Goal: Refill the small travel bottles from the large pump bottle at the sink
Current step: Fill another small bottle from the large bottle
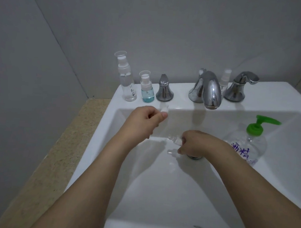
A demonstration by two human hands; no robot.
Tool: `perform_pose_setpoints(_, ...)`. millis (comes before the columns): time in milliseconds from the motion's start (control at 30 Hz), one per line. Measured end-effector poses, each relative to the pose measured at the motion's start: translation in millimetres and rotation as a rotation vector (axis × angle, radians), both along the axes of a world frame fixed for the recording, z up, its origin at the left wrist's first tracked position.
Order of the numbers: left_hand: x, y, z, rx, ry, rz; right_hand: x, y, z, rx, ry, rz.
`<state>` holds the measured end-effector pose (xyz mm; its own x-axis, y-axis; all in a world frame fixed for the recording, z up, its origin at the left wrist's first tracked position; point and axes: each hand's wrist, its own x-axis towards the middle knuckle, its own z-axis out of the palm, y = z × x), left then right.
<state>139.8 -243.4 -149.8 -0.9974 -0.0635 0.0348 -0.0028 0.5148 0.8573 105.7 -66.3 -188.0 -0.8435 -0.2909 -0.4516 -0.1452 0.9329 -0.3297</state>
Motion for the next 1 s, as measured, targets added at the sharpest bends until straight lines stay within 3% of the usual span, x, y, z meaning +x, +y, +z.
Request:
perform_pose_setpoints(233,-22.5,34.3,15.6,-0.074,0.079,-0.026,-1.6,3.3,-1.5,-0.021,-0.029,-0.006)
perform_pose_setpoints(600,-62.5,56.4,-2.8,-0.224,0.105,0.195,-6.9,4.9,-10.0,0.009,-0.042,0.003)
perform_pose_setpoints(833,-12.0,31.8,-12.5,-0.079,0.007,0.23,1.6,2.4,-2.2,0.034,-0.09,0.039)
perform_pose_setpoints(1000,27.7,28.0,0.9,-0.08,-0.074,0.287,14.0,7.0,16.2,-0.044,-0.124,0.011)
